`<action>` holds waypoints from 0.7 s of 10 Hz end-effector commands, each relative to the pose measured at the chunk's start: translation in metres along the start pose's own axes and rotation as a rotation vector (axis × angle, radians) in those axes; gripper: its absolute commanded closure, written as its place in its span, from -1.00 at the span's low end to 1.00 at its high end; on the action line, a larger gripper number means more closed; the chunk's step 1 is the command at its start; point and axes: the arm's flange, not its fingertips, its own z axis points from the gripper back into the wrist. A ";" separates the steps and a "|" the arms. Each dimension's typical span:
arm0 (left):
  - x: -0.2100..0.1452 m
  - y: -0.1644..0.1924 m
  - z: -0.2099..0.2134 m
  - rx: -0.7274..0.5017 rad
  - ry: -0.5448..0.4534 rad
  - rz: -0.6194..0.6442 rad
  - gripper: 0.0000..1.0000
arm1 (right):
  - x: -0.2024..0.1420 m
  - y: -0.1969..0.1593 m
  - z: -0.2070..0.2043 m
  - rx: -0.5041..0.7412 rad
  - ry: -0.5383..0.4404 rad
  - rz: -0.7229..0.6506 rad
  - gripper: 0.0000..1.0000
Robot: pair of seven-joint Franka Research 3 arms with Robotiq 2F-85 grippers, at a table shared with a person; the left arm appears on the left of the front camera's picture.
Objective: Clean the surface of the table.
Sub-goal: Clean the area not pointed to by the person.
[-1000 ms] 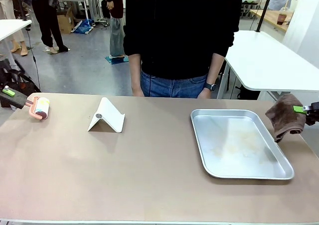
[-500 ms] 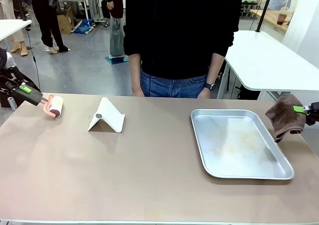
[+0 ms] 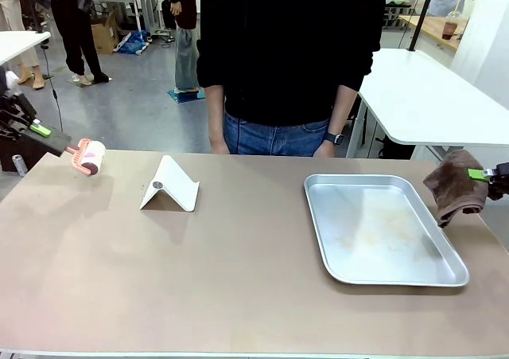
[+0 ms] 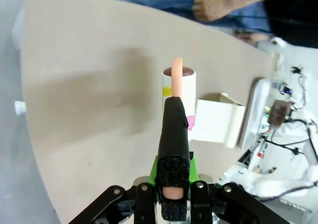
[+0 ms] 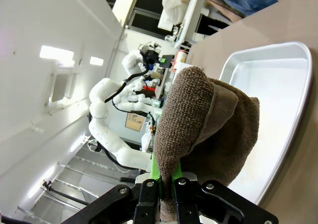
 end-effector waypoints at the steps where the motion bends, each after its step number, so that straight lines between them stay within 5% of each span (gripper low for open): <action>1: -0.051 -0.009 0.025 -0.113 0.000 -0.086 0.55 | 0.000 0.004 0.001 0.014 -0.001 0.005 0.82; 5: -0.161 0.015 0.063 -0.310 0.116 -0.177 0.55 | 0.000 0.004 0.001 0.014 -0.001 0.005 0.82; 7: -0.192 0.053 0.083 -0.405 0.056 -0.193 0.55 | 0.000 0.004 0.001 0.014 -0.001 0.005 0.82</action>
